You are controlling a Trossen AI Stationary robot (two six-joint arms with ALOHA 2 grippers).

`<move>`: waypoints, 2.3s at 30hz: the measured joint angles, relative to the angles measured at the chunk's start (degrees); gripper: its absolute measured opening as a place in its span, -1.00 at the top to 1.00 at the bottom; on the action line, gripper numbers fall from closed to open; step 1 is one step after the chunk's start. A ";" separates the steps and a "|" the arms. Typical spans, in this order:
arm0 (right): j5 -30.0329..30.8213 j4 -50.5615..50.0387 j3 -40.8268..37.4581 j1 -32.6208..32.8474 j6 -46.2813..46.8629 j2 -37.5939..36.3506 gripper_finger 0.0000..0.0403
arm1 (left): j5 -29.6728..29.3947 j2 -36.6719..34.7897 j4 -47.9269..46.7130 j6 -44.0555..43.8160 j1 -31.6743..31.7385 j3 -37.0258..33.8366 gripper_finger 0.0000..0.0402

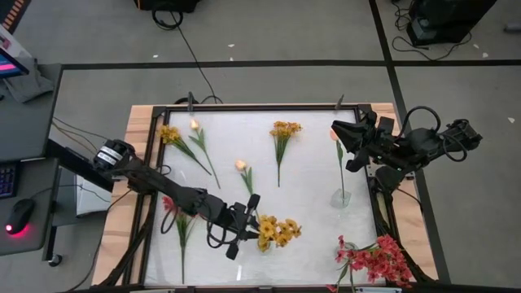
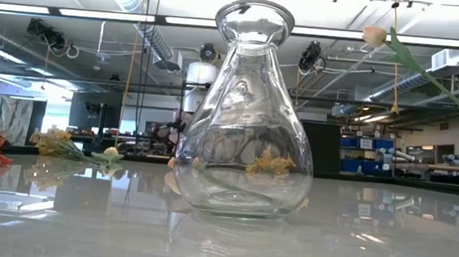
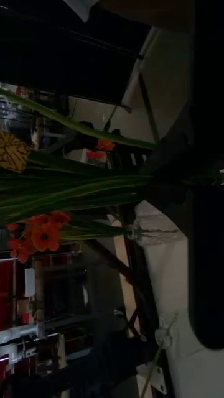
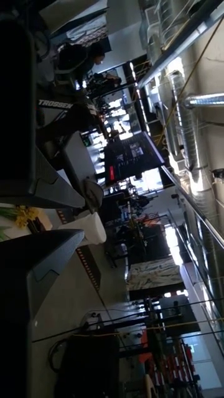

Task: Sort flowers into vase by color
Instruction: Put the middle yellow flowers into the bottom left transparent vase

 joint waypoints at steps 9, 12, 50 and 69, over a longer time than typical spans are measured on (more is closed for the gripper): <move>-0.02 0.00 0.01 -0.01 0.00 0.00 0.63 | 0.00 1.62 0.71 0.02 0.03 0.02 0.92; -0.02 -0.02 -0.01 -0.01 0.00 0.02 0.63 | 0.00 2.17 0.59 0.03 0.29 0.10 0.92; 0.00 0.00 0.01 -0.01 0.00 0.00 0.63 | 0.00 3.17 -1.30 -4.37 0.29 0.07 0.90; -0.02 0.00 0.01 0.01 0.00 0.02 0.63 | 0.01 3.15 -2.18 -5.50 0.21 0.07 0.67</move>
